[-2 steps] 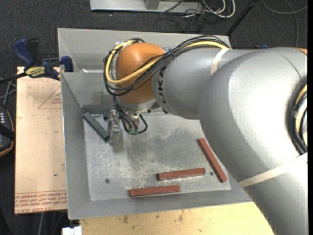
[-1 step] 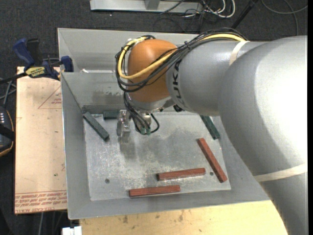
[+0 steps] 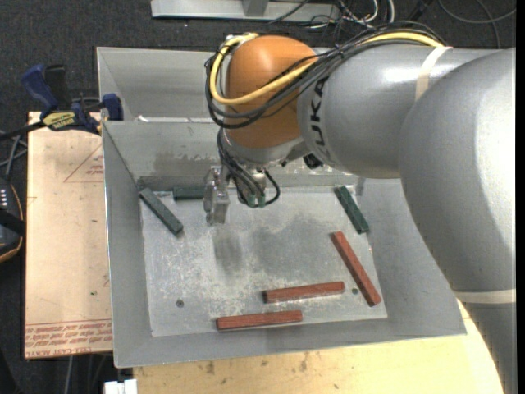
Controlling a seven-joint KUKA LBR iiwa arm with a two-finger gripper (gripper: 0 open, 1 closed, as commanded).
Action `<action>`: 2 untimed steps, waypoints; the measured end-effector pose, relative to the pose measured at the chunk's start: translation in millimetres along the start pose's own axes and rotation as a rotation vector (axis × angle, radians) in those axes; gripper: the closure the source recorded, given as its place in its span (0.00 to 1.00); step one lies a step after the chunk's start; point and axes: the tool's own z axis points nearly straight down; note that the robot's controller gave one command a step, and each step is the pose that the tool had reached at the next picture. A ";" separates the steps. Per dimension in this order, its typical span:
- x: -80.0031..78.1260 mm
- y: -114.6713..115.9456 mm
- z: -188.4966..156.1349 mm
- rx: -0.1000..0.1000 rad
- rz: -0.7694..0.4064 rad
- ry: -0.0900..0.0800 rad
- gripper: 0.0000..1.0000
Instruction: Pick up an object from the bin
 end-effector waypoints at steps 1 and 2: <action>74.5 74.9 31.7 -0.002 -0.040 -0.001 0.00; 73.9 74.1 31.3 -0.002 -0.038 -0.002 0.00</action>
Offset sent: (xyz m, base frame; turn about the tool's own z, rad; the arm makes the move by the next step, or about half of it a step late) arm 0.0000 0.0000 0.0000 0.0000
